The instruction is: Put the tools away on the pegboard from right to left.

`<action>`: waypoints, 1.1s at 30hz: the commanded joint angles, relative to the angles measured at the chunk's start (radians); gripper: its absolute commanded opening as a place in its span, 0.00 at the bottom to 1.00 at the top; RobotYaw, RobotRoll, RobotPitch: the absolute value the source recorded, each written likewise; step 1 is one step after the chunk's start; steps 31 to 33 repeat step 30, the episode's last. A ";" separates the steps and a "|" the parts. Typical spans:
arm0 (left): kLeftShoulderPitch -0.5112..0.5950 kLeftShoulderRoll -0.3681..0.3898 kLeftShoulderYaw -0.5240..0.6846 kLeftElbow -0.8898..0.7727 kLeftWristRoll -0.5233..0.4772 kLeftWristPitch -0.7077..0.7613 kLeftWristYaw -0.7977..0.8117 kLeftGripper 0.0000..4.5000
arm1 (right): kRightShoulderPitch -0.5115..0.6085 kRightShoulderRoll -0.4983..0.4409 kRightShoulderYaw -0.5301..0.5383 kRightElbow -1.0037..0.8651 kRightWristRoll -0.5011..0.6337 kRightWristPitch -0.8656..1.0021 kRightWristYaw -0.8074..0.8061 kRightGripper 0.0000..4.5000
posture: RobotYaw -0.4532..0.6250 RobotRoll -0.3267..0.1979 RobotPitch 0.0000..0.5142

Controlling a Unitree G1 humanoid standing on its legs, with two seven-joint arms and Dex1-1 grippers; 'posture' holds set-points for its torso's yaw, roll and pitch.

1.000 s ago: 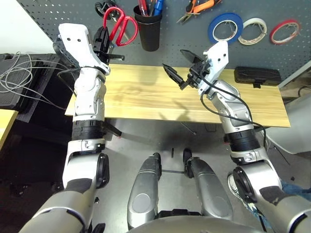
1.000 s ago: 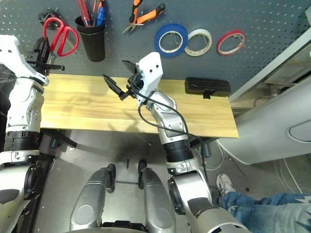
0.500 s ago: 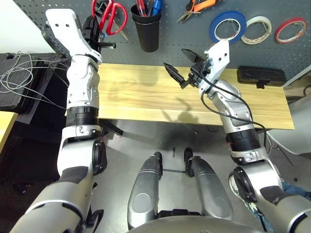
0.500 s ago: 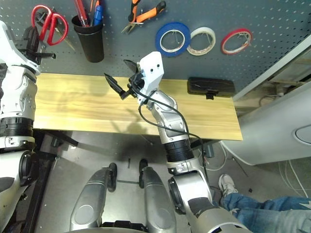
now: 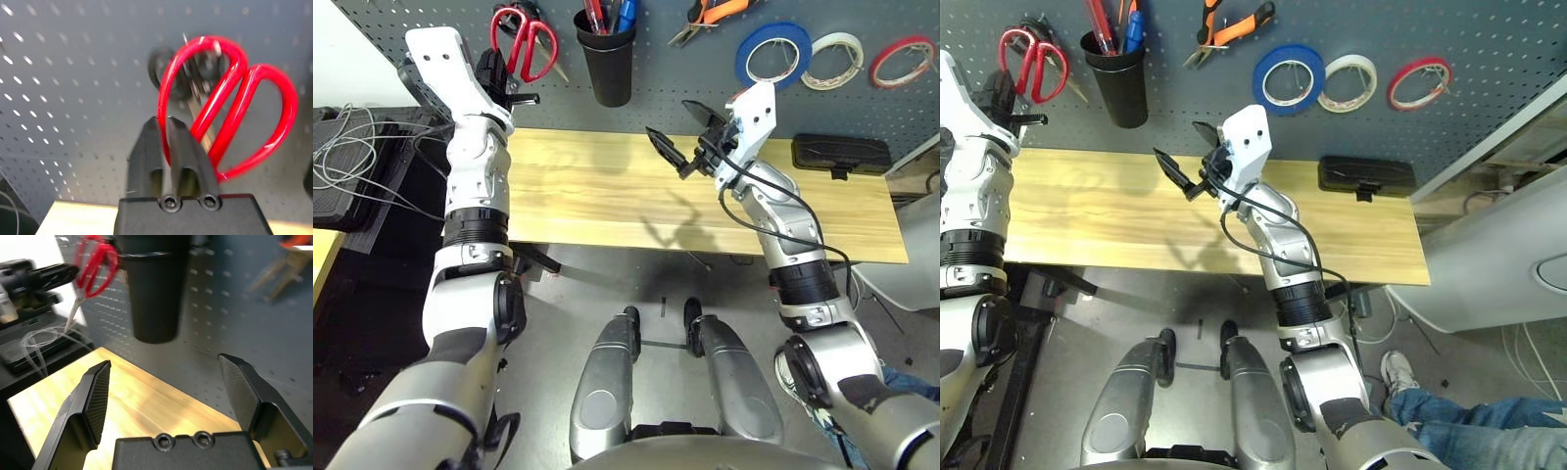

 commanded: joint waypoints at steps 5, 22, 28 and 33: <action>0.202 -0.087 -0.081 -0.135 0.022 -0.020 -0.064 0.65 | 0.025 0.012 -0.108 0.111 0.011 0.023 -0.153 1.00 | 0.47 0.62 0.62; 0.424 -0.201 -0.218 -0.165 0.096 -0.003 -0.097 0.99 | 0.071 -0.127 -0.198 0.429 -0.074 -0.042 -0.366 1.00 | 0.41 0.62 0.62; 0.361 -0.213 -0.221 -0.014 0.116 -0.064 -0.092 0.99 | 0.057 -0.198 -0.217 0.549 -0.075 -0.104 -0.350 1.00 | 0.40 0.62 0.56; 0.344 -0.215 -0.218 0.026 0.120 -0.081 -0.087 0.99 | 0.050 -0.211 -0.219 0.581 -0.076 -0.124 -0.341 1.00 | 0.40 0.62 0.53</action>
